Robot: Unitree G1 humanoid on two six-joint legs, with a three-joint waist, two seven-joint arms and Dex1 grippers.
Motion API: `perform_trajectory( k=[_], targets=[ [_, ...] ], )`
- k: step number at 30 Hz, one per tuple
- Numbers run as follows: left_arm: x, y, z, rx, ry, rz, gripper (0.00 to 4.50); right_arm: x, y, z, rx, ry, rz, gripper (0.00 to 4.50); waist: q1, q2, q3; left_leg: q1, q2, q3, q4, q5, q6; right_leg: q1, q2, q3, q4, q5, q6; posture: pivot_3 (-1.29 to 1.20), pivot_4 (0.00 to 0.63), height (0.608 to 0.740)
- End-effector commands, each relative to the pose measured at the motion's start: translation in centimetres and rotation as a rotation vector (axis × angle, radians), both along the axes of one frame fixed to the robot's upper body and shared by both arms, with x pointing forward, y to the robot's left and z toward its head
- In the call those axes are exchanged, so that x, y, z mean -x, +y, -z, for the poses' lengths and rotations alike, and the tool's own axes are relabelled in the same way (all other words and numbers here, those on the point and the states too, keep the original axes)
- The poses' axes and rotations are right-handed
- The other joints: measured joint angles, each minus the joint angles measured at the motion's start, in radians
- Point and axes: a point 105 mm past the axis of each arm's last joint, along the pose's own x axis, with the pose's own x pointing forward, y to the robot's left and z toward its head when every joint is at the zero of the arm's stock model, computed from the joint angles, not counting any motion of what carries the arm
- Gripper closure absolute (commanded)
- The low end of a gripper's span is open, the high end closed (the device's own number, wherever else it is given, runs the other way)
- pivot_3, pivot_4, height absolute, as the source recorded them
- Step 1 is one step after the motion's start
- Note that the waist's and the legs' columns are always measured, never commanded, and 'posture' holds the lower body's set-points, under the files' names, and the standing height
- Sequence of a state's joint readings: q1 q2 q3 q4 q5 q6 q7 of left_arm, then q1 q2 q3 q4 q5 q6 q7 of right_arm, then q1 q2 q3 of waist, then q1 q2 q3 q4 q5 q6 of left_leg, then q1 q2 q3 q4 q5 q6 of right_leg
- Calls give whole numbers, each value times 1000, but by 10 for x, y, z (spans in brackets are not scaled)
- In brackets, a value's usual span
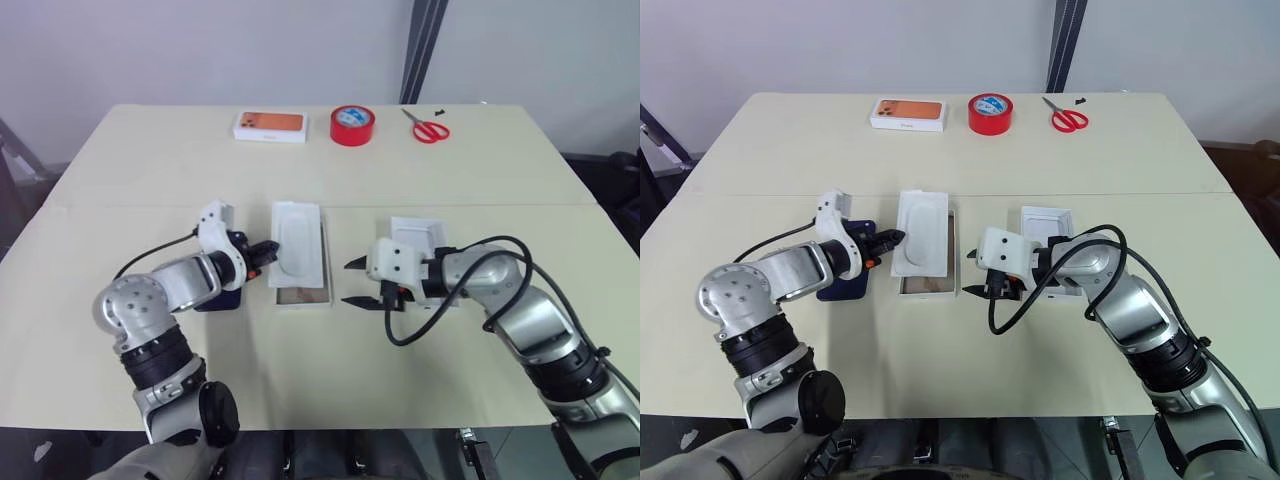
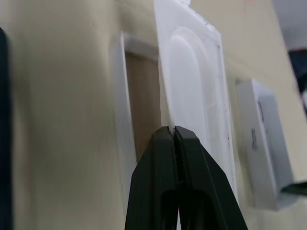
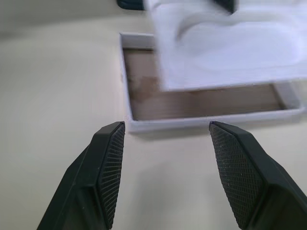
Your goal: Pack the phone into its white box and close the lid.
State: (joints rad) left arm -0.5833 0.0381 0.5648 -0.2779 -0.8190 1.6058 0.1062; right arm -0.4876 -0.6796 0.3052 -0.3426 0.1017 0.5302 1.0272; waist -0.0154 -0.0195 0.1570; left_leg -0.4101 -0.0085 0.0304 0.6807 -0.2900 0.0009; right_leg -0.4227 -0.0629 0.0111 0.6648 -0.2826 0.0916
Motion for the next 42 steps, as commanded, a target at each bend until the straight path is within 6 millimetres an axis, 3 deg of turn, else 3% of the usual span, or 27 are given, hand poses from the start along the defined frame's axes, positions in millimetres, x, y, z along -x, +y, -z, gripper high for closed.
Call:
perform_trajectory(
  k=[1,6,9,16,17,30,33,37,42],
  targets=[
    [4,-2,1,-33,-1,18,4500,-4,3,-12,-27,-55,1,1596,2,0,0,0,0,0,0,0,0,0,0,0,0,0,0,0,150,725],
    [8,-5,5,-28,14,24,4500,-5,6,-11,-37,-63,1,1596,5,0,0,0,0,0,0,2,-3,0,0,0,0,0,0,0,150,725],
    [10,-10,5,-11,14,34,3581,-5,8,-9,-37,-63,-2,1529,5,0,0,0,0,0,1,2,-3,0,0,0,0,0,0,0,150,725],
    [13,-13,-4,28,-20,47,136,-6,9,-6,-34,-65,-5,1529,5,0,0,0,0,0,1,2,-3,0,0,0,0,0,0,0,150,725],
    [13,-12,-5,26,-24,46,24,-6,9,-6,-35,-67,-6,1529,4,0,0,0,0,0,1,2,-3,0,0,0,0,0,0,0,150,725],
    [15,20,-42,33,-174,47,24,-14,20,-14,-110,-61,28,1529,4,0,0,0,0,0,1,2,-4,0,0,0,0,0,0,0,150,725],
    [17,42,-52,-26,-246,-1,0,-22,32,-13,-160,-22,73,2368,-3,0,0,0,0,0,1,2,-4,0,0,0,0,0,0,0,150,725],
    [27,67,-59,-193,-389,-4,0,-41,49,-7,-190,7,183,4394,-19,0,0,0,1,0,-2,4,-7,-2,1,1,1,0,-1,0,150,725],
    [57,67,-48,-416,-579,196,0,-63,63,2,-192,-24,302,4458,-16,0,0,0,0,0,-3,4,-6,-1,-2,0,-2,0,-1,0,150,725]
  ],
)
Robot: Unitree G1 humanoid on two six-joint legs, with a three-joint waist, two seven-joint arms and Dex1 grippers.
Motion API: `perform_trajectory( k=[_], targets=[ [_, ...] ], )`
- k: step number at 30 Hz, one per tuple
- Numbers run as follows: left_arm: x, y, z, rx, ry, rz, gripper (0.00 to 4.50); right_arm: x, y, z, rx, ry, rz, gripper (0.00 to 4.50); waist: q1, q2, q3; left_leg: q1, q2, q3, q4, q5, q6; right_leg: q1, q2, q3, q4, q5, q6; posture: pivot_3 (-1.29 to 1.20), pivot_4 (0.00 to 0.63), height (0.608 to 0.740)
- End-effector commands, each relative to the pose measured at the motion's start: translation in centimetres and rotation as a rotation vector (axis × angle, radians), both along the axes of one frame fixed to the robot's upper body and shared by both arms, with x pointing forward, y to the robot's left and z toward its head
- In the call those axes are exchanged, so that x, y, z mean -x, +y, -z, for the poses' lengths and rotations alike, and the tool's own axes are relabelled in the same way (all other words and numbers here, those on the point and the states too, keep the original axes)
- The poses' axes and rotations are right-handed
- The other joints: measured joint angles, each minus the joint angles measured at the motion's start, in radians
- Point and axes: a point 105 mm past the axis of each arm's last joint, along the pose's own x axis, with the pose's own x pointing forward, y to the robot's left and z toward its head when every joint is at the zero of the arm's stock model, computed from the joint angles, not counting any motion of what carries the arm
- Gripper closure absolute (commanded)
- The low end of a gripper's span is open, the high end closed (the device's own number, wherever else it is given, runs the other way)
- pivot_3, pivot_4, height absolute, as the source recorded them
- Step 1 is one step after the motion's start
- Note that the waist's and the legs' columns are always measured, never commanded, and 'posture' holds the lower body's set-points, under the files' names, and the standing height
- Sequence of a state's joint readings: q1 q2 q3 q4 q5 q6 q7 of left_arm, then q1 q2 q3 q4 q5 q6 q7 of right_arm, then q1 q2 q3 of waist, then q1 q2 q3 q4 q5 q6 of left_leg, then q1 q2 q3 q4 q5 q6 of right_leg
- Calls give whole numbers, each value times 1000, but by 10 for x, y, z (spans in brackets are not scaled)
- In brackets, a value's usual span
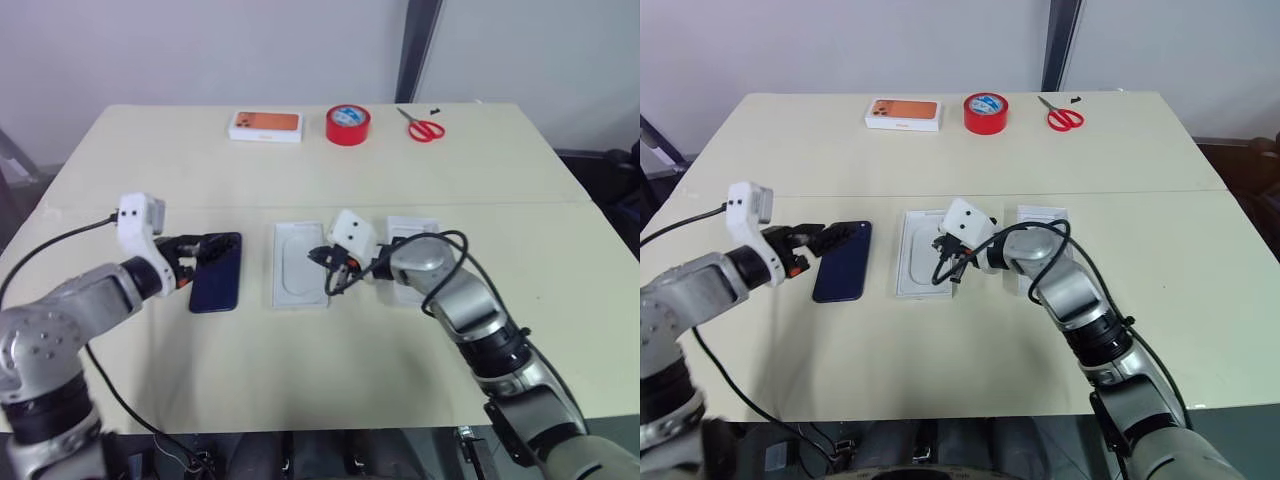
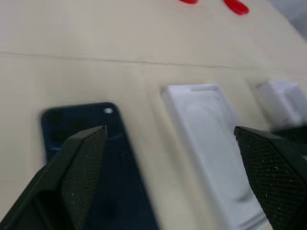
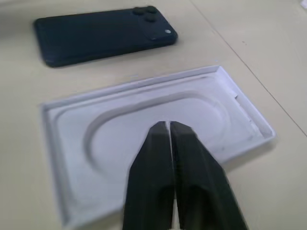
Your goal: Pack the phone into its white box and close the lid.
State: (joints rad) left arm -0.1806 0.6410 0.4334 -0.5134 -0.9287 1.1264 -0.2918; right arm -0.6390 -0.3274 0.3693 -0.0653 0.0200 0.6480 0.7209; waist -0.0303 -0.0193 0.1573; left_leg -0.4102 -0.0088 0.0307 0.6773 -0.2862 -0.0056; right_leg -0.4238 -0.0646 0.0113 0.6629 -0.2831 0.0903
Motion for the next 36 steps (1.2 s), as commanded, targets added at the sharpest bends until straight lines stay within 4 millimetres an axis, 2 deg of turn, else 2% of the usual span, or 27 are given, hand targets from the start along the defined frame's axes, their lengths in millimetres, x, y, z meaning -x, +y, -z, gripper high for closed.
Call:
perform_trajectory(
  k=[1,7,13,15,17,19,21,24,25,31,36],
  targets=[
    [19,-13,-6,-135,-171,177,0,-15,9,-6,-7,-59,75,4458,-5,0,0,0,0,0,0,0,0,0,0,0,-1,0,0,0,150,725],
    [38,-7,16,-222,-169,270,0,-29,24,5,25,-62,118,4458,-13,0,0,0,0,0,-6,-2,4,-2,-1,0,-1,-1,-4,0,150,725],
    [41,3,29,-242,-141,237,0,-30,31,21,116,-82,105,4458,-15,1,0,1,0,0,-11,-2,4,-5,-1,0,0,0,-1,0,150,725],
    [41,5,30,-242,-139,228,0,-29,32,22,127,-92,96,4458,-15,1,0,1,0,0,-11,-2,4,-5,-1,0,0,0,-1,0,150,725],
    [41,7,30,-231,-140,204,0,-27,35,14,99,-116,75,4458,-14,1,0,1,0,0,-10,-2,4,-4,-1,0,0,0,-1,0,150,725],
    [35,15,30,-213,-135,124,0,-20,41,-6,25,-160,24,4458,-13,1,0,1,0,0,-10,-2,4,-4,-1,0,0,0,-1,0,150,725],
    [29,25,30,-200,-115,44,0,-15,43,-16,-8,-176,-4,4458,-13,1,0,1,0,0,-10,-2,4,-4,-1,0,0,1,-1,0,150,725],
    [13,61,40,-108,19,-215,0,-4,50,-27,-21,-204,-66,4458,-13,0,0,1,0,-1,-10,-2,4,-4,-1,-1,1,1,-1,0,150,725],
    [11,67,43,-90,49,-260,0,-1,53,-29,-24,-208,-79,4458,-14,0,0,1,0,-1,-10,-1,4,-4,0,-2,2,1,-1,0,150,725],
    [1,75,49,35,224,-346,0,13,86,-34,-28,-175,-134,4458,-14,-1,0,1,0,-1,-10,-1,4,-4,1,-2,3,1,-1,0,150,725],
    [-7,61,47,126,339,-283,0,17,110,-17,86,-110,-157,4458,-13,-2,-1,1,0,-2,-10,-1,3,-5,1,-2,3,1,-1,0,150,725]
  ],
)
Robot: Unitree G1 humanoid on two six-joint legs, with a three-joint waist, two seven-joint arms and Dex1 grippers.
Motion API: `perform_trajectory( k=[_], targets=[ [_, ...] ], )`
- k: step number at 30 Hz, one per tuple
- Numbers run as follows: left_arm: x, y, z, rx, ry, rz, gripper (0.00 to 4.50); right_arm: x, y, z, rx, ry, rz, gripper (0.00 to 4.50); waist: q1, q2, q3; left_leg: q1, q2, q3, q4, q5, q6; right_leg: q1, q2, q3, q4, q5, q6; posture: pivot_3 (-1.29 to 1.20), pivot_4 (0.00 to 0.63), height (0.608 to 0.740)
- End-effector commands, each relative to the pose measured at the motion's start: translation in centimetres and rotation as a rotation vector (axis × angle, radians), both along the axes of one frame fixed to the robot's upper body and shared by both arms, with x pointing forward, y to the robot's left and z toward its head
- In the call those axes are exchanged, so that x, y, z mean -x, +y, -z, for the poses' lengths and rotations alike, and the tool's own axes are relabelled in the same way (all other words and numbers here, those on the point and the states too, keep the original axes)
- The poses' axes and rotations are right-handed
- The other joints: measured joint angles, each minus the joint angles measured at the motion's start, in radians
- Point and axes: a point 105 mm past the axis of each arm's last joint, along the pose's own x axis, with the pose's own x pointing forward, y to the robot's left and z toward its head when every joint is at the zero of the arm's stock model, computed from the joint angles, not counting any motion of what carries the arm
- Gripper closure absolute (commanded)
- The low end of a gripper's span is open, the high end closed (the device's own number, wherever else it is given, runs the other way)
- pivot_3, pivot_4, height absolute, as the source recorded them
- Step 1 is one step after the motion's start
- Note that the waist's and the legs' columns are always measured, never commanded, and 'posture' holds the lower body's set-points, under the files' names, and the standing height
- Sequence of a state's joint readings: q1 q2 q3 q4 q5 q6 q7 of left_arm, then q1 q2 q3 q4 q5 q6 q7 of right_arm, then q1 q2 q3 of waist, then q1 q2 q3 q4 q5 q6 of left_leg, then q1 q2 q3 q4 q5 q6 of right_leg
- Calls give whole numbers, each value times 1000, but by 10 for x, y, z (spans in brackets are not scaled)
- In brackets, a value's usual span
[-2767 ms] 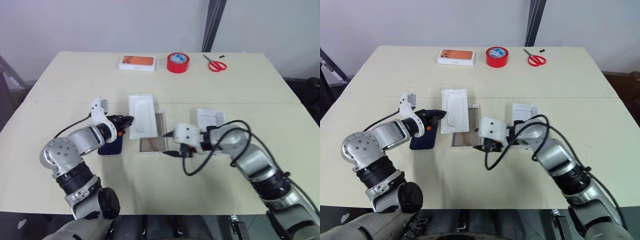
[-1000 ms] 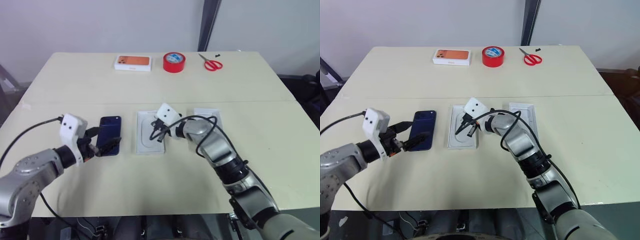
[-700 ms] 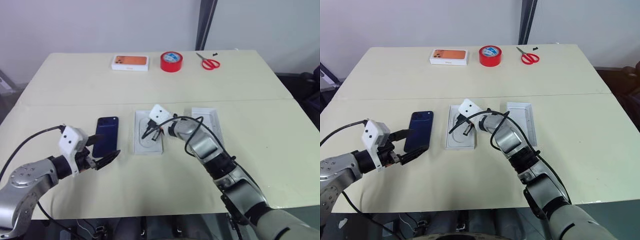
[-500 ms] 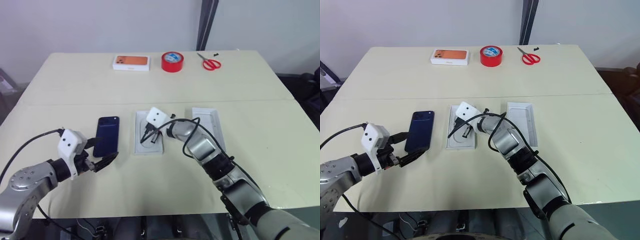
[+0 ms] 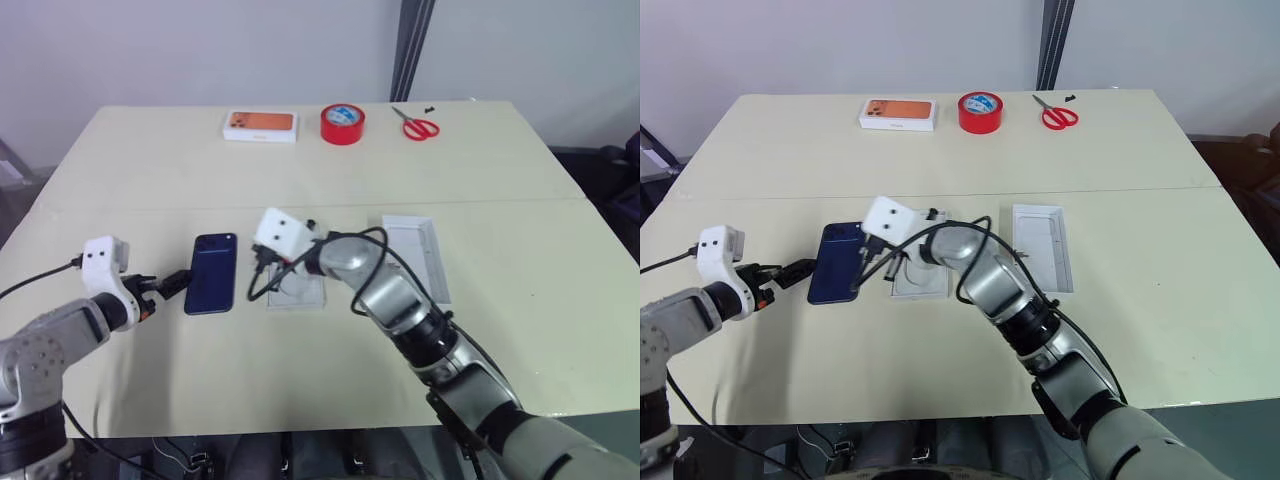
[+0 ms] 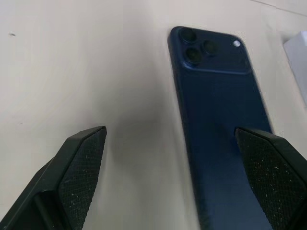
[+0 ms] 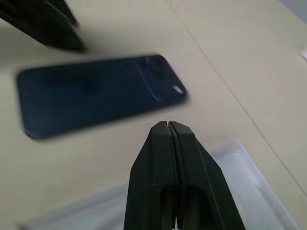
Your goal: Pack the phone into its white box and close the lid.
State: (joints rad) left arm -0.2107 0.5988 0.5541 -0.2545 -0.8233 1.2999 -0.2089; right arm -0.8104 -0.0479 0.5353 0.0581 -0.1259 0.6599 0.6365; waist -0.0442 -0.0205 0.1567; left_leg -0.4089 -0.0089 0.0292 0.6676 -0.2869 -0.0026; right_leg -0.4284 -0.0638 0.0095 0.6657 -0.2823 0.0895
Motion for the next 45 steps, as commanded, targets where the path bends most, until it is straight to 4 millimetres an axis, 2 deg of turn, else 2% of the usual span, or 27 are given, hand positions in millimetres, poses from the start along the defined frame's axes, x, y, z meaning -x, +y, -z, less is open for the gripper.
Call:
perform_trajectory(
  k=[1,6,11,17,26,32,37,42,45],
  targets=[
    [-1,-5,-4,75,60,20,0,3,15,7,75,6,-18,4458,1,-1,-1,0,0,0,0,0,0,0,0,0,0,0,0,0,150,725],
    [0,-17,10,163,193,66,0,1,29,27,238,-12,-21,4458,-1,-1,-1,0,0,0,0,4,-6,0,0,0,0,0,0,0,150,725],
    [1,-28,8,217,185,114,0,0,32,35,323,-59,-40,4458,1,-1,-1,0,0,-1,0,4,-7,0,0,0,0,0,0,0,150,725],
    [5,-46,14,259,198,180,0,11,37,43,361,-53,-112,4458,0,-1,-1,1,-1,-1,0,4,-8,1,-1,0,0,0,0,0,150,725],
    [4,-65,14,396,187,228,0,13,35,44,355,-55,-121,4458,4,-1,-3,1,-1,-1,0,4,-7,1,-1,0,0,0,0,0,150,725],
    [0,-61,12,420,185,199,0,11,32,45,353,-49,-110,4458,3,-1,-3,1,-1,-1,0,4,-8,1,-1,-1,0,0,0,0,150,725],
    [-6,-47,7,434,160,109,0,13,30,46,351,-46,-108,4458,2,-1,-3,1,-1,-1,0,4,-8,1,-1,-1,0,0,0,0,150,725],
    [-9,-46,6,487,145,89,0,13,30,46,346,-46,-104,4458,1,-2,-3,1,-1,-1,0,4,-8,1,-1,-1,0,0,0,0,150,725],
    [-9,-44,5,514,135,68,819,13,29,44,342,-49,-101,4500,1,-2,-3,1,-1,-1,0,4,-8,1,-1,-1,0,0,0,0,150,725]
  ],
)
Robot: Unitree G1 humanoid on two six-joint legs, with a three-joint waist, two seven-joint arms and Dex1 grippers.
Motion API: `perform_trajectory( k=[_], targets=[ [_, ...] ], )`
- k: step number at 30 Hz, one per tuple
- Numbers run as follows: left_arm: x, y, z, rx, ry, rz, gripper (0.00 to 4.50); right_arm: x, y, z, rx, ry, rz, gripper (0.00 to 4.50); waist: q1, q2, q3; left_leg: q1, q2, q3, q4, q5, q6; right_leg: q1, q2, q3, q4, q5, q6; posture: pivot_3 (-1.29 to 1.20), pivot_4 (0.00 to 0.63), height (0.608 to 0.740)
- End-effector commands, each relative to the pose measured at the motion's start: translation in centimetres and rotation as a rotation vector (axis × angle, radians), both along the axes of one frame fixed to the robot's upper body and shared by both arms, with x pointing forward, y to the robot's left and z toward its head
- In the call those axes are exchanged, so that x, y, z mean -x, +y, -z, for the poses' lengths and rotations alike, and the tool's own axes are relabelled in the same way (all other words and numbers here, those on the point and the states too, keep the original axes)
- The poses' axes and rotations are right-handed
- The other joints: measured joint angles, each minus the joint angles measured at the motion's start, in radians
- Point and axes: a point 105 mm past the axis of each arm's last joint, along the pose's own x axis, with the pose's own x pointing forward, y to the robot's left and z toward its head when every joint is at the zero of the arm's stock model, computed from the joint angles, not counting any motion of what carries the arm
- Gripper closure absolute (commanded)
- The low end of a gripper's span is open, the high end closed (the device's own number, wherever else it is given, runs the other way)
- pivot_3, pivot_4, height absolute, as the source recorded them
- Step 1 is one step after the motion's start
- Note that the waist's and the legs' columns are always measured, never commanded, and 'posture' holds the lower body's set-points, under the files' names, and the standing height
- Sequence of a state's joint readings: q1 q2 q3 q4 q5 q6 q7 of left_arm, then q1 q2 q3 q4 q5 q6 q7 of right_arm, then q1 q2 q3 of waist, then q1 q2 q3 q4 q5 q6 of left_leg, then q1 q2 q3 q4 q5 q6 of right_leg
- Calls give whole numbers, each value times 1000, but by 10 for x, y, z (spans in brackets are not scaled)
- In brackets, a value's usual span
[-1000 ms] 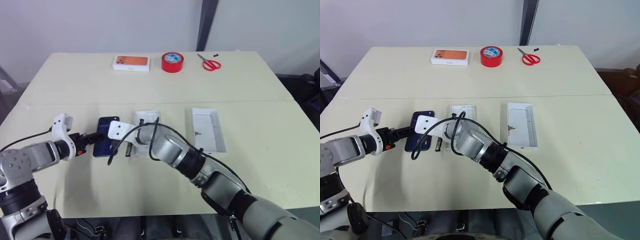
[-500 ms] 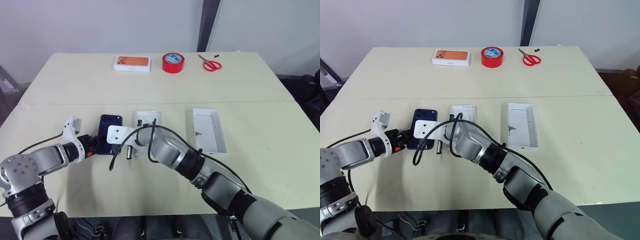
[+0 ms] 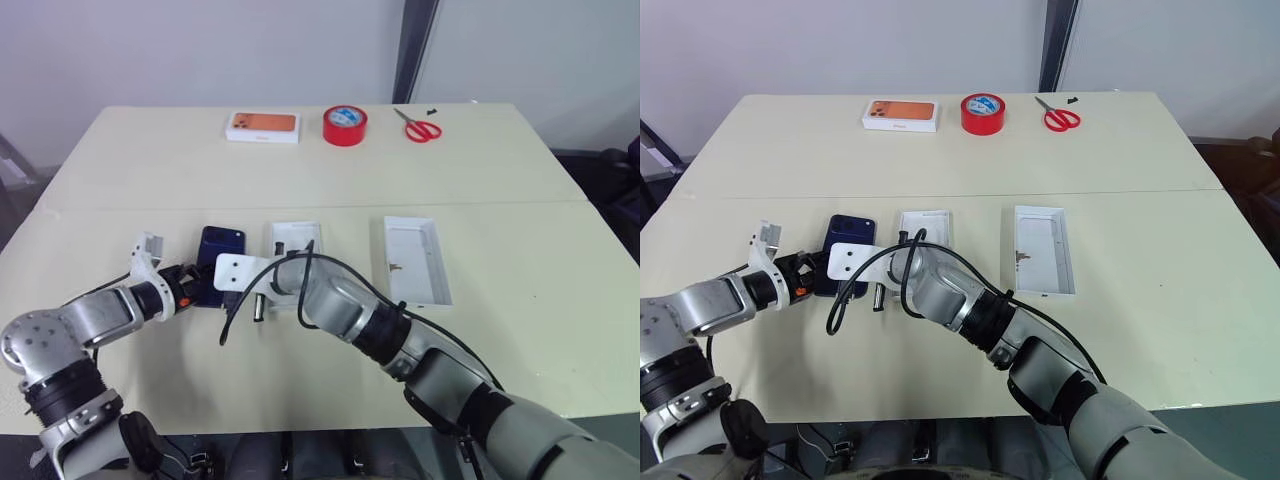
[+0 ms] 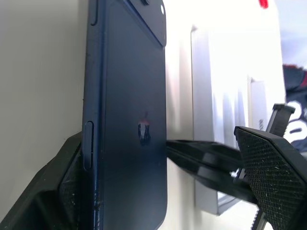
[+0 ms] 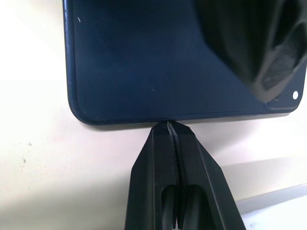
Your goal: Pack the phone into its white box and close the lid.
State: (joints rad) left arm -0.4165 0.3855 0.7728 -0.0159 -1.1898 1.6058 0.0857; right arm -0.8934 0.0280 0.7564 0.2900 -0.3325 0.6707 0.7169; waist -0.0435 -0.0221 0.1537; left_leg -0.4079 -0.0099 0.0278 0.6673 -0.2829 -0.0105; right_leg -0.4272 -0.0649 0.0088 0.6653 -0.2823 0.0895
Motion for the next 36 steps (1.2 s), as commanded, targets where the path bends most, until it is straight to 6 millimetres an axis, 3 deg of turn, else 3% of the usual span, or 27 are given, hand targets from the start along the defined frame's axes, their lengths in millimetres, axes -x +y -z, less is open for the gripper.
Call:
perform_trajectory(
  k=[1,3,15,18,21,29,32,36],
  targets=[
    [0,2,-2,32,-5,-26,1315,4,5,-11,-33,-17,-25,4500,0,0,0,0,0,0,0,0,0,0,0,0,0,0,0,0,150,725],
    [0,4,-3,43,-12,-38,2258,4,3,-14,-36,-29,-24,4500,0,-1,0,0,0,0,0,0,0,0,0,0,0,0,0,0,150,725],
    [1,4,-6,125,-34,-79,2258,1,-13,-48,-105,-67,12,4500,1,-1,1,-1,0,0,0,0,0,-1,0,0,0,0,0,0,150,725],
    [2,2,-7,137,-36,-84,3126,0,-21,-55,-121,-71,32,4500,0,-1,1,-1,0,0,0,0,0,-1,0,0,0,0,0,0,150,725],
    [2,0,-10,164,-52,-94,4478,0,-29,-58,-127,-73,50,4500,1,-1,1,-1,0,0,0,0,0,-1,0,0,0,0,0,0,150,725],
    [1,-5,-33,266,-108,-136,4478,-3,-58,-68,-168,-69,114,4500,2,-1,1,-1,0,0,0,0,0,-1,0,0,0,0,0,0,150,725],
    [0,-22,-52,292,-167,-104,4478,-3,-76,-86,-236,-68,113,4500,7,-2,1,-1,0,0,0,0,0,-1,0,0,-2,0,0,0,150,725],
    [0,-54,-60,285,-179,-30,4478,-2,-109,-105,-311,-73,94,4500,19,-1,1,-2,0,0,0,0,1,0,-1,0,-4,0,0,0,150,725]
  ],
)
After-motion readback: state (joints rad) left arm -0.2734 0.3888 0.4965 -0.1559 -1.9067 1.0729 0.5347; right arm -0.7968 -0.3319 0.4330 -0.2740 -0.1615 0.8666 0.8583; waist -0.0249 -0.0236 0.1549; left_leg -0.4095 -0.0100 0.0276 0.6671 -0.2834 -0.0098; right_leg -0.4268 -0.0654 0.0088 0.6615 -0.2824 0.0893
